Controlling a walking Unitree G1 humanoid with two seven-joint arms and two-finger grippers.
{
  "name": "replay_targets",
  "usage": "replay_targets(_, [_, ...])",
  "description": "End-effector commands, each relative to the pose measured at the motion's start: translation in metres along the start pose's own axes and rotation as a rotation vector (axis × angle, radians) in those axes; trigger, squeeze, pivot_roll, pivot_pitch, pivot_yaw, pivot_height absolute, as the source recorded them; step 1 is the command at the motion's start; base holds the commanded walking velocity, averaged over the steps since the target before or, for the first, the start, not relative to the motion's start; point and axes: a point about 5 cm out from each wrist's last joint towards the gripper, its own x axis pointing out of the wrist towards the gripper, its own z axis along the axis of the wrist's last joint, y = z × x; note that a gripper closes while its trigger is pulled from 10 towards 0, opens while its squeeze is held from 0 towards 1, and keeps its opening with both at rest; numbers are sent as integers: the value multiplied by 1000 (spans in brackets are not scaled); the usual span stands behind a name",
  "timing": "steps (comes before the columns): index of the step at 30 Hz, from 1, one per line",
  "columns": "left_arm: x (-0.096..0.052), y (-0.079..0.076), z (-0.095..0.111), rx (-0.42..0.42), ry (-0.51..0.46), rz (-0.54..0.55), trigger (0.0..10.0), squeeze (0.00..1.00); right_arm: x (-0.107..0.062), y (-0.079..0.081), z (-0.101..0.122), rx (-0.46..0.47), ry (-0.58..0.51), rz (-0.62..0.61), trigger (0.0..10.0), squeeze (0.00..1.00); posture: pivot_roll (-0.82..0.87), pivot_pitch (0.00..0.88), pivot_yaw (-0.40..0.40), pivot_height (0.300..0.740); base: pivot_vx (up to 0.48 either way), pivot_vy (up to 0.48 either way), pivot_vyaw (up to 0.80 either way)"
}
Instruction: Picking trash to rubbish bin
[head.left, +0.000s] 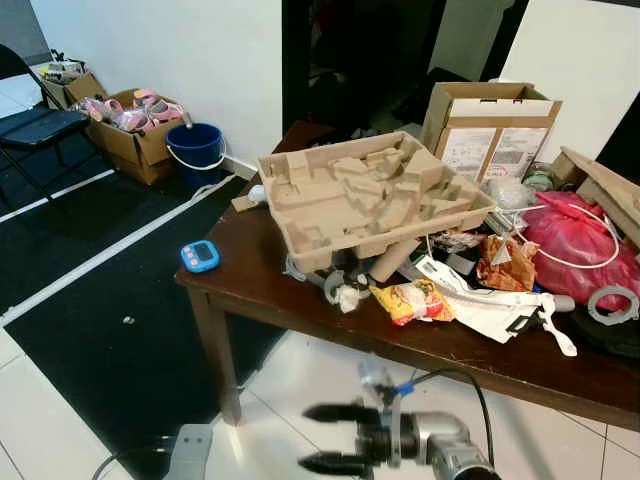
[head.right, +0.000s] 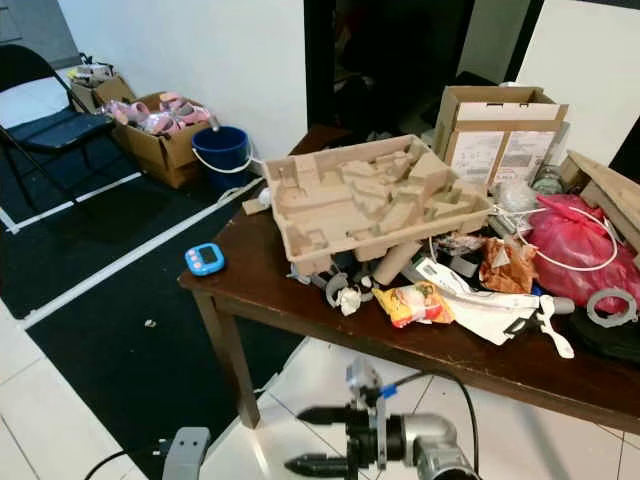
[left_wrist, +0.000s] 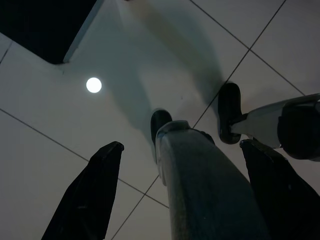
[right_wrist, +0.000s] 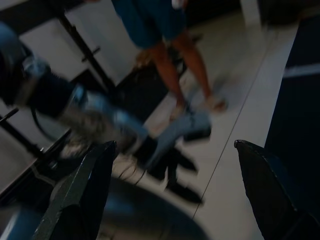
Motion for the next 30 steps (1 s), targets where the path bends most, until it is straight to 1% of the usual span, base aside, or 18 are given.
replay_targets(1, [0,-2,-7,3,26,-4,10000,0,2,2,14,-36,-56,29,10000,0,-29,49,-15,740,0,0,0])
replay_targets(3, [0,-2,-7,3,26,-5,10000,0,5,7,35,-86,-126,78,10000,0,-30,49,-15,740,0,0,0])
replay_targets(4, [0,-2,-7,3,26,-5,10000,0,5,7,35,-86,-126,78,10000,0,-30,49,-15,740,0,0,0])
replay_targets(6, [0,-2,-7,3,26,-5,10000,0,5,13,51,-117,-182,123,10000,0,-28,51,-16,740,0,0,0])
replay_targets(9, [0,-2,-7,3,26,-5,10000,0,4,17,60,-133,-217,150,10000,0,-28,51,-16,740,0,0,0])
replay_targets(11, [0,-2,-7,2,25,-4,10000,0,0,30,85,-190,-309,209,10000,0,-27,52,-16,740,0,0,0])
replay_targets(12, [0,-2,-7,2,25,-4,10000,0,0,30,85,-190,-309,209,10000,0,-27,52,-16,740,0,0,0])
replay_targets(14, [0,-2,-7,3,27,-3,10000,0,-6,41,109,-244,-410,238,10000,0,-29,53,-13,740,0,0,0])
replay_targets(16, [0,-2,-7,4,28,-3,10000,0,-12,46,135,-294,-542,208,10000,0,-29,53,-14,740,0,0,0])
replay_targets(17, [0,-2,-7,4,28,-3,10000,0,-12,46,135,-294,-542,208,10000,0,-29,53,-14,740,0,0,0])
replay_targets(19, [0,-1,-7,4,27,-3,10000,0,-17,43,155,-340,-642,107,10000,0,-30,54,-13,740,0,0,0])
replay_targets(20, [0,-1,-7,4,27,-3,10000,0,-17,43,155,-340,-642,107,10000,0,-30,54,-13,740,0,0,0])
replay_targets(21, [0,-1,-7,5,27,-3,10000,0,-18,41,163,-356,-672,47,10000,0,-30,53,-13,740,0,0,0])
replay_targets(22, [0,-2,-6,5,26,-4,10000,0,-17,36,180,-407,-697,-84,10000,0,-31,53,-11,740,0,0,0])
replay_targets(23, [0,-2,-6,5,26,-4,10000,0,-17,36,180,-407,-697,-84,10000,0,-31,53,-11,740,0,0,0])
replay_targets(26, [0,-2,-6,6,26,-5,10000,0,-13,33,199,-450,-707,-240,10000,0,-28,53,-12,740,0,0,0])
replay_targets(27, [0,-2,-6,6,26,-5,10000,0,-13,33,199,-450,-707,-240,10000,0,-28,53,-12,740,0,0,0])
replay_targets(30, [0,-2,-6,6,26,-4,10000,0,-11,23,217,-460,-698,-466,10000,0,-26,54,-12,740,0,0,0])
